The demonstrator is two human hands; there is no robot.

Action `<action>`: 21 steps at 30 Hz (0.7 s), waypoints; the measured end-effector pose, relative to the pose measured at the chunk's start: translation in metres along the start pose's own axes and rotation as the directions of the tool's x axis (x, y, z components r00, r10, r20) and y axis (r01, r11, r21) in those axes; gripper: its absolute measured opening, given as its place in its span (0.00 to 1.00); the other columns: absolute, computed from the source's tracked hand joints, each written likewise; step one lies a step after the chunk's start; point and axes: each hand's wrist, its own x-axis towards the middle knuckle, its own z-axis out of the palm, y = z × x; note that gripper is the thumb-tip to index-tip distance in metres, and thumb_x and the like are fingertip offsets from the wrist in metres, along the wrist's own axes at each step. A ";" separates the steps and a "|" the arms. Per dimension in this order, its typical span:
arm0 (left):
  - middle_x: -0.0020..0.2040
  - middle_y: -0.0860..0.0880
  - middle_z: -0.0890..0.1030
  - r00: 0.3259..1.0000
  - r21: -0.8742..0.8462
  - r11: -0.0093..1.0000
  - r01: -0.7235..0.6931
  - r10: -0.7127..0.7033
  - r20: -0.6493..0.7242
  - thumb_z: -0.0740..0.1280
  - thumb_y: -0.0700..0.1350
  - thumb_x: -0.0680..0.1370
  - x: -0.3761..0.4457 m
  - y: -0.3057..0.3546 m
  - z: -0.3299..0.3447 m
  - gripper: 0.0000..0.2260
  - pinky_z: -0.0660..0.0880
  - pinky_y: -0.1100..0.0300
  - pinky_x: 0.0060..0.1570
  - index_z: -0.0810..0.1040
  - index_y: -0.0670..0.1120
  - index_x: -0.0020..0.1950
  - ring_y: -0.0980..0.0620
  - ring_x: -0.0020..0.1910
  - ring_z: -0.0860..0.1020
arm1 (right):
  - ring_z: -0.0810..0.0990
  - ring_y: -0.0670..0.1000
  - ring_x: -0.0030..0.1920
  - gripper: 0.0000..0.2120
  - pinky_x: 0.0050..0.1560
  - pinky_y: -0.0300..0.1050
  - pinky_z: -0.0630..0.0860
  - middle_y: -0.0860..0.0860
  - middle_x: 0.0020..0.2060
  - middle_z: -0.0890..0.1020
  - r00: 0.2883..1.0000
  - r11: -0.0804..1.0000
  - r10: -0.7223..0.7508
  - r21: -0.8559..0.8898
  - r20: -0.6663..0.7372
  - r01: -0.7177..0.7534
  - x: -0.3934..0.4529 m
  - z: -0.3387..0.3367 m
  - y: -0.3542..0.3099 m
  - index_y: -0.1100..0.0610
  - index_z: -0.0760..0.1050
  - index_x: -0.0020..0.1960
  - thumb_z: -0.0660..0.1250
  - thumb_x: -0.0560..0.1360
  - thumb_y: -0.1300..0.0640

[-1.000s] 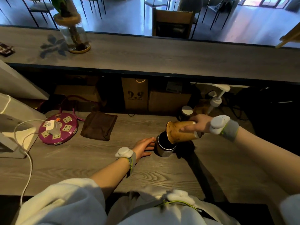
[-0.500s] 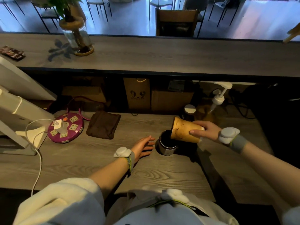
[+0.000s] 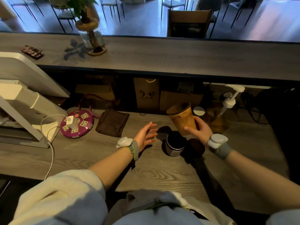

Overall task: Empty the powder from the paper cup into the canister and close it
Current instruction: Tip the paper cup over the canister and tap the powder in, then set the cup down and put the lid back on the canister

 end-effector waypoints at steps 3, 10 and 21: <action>0.57 0.48 0.78 0.999 -0.036 0.998 -0.048 0.048 -0.012 0.58 0.56 0.79 -0.001 0.012 0.003 0.12 0.73 0.57 0.51 0.77 0.53 0.55 0.52 0.53 0.78 | 0.74 0.51 0.60 0.27 0.59 0.47 0.73 0.53 0.62 0.75 0.999 0.997 -0.008 0.082 -0.036 0.011 0.009 0.013 -0.008 0.56 0.67 0.68 0.71 0.71 0.55; 0.60 0.46 0.76 0.994 -0.125 0.986 -0.113 0.112 -0.014 0.62 0.53 0.78 -0.002 0.032 -0.002 0.18 0.75 0.60 0.45 0.71 0.49 0.67 0.50 0.54 0.77 | 0.76 0.49 0.58 0.27 0.56 0.44 0.73 0.51 0.59 0.78 0.998 0.989 -0.041 0.143 -0.039 0.046 0.030 0.051 -0.031 0.57 0.69 0.68 0.70 0.72 0.52; 0.60 0.48 0.78 0.981 -0.176 0.965 -0.195 0.189 -0.051 0.64 0.49 0.78 0.001 0.054 -0.037 0.21 0.74 0.60 0.47 0.68 0.49 0.71 0.49 0.59 0.76 | 0.79 0.50 0.54 0.21 0.49 0.35 0.76 0.50 0.53 0.78 1.000 0.946 -0.001 0.325 0.014 -0.004 0.056 0.110 -0.058 0.57 0.70 0.66 0.67 0.75 0.56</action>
